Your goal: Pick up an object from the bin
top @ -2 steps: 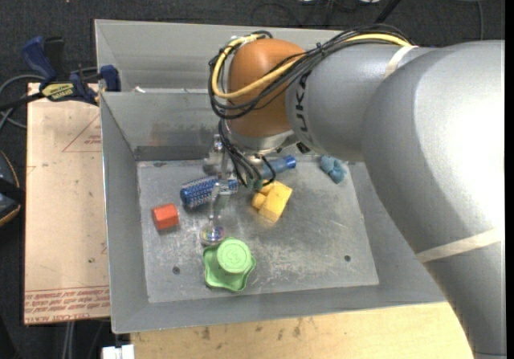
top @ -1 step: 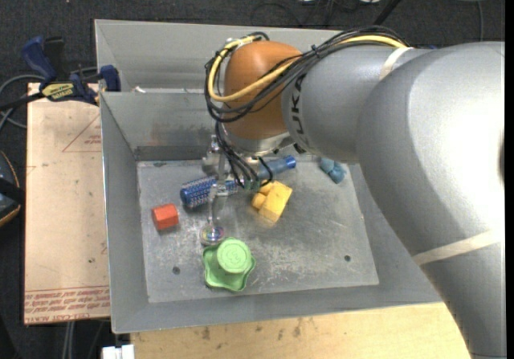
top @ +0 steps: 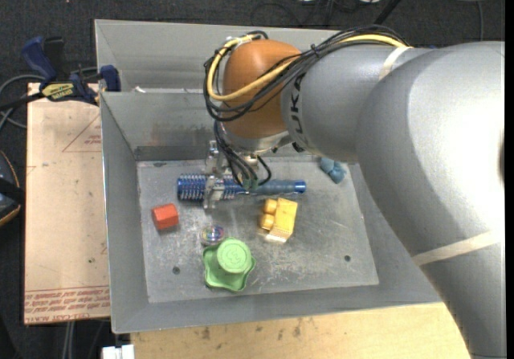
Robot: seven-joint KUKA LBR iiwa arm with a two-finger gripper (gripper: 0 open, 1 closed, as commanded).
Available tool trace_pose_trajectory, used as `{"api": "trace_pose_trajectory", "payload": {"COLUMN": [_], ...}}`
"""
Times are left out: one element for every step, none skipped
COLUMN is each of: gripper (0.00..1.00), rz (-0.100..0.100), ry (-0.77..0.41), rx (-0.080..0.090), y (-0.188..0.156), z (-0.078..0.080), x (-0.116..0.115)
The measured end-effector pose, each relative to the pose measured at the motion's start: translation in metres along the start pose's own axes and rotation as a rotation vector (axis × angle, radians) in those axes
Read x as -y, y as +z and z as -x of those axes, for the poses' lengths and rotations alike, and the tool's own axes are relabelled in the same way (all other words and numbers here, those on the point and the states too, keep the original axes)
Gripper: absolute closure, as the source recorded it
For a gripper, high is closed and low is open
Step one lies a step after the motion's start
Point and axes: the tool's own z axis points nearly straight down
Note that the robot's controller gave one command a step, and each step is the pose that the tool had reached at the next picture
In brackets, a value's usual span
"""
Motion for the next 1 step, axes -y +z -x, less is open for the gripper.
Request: {"api": "trace_pose_trajectory", "payload": {"gripper": [1.00], "rz": [-0.003], "ry": [0.001], "rx": [-0.012], "y": [-0.0264], "z": [0.0015], "x": [-0.0004]}}
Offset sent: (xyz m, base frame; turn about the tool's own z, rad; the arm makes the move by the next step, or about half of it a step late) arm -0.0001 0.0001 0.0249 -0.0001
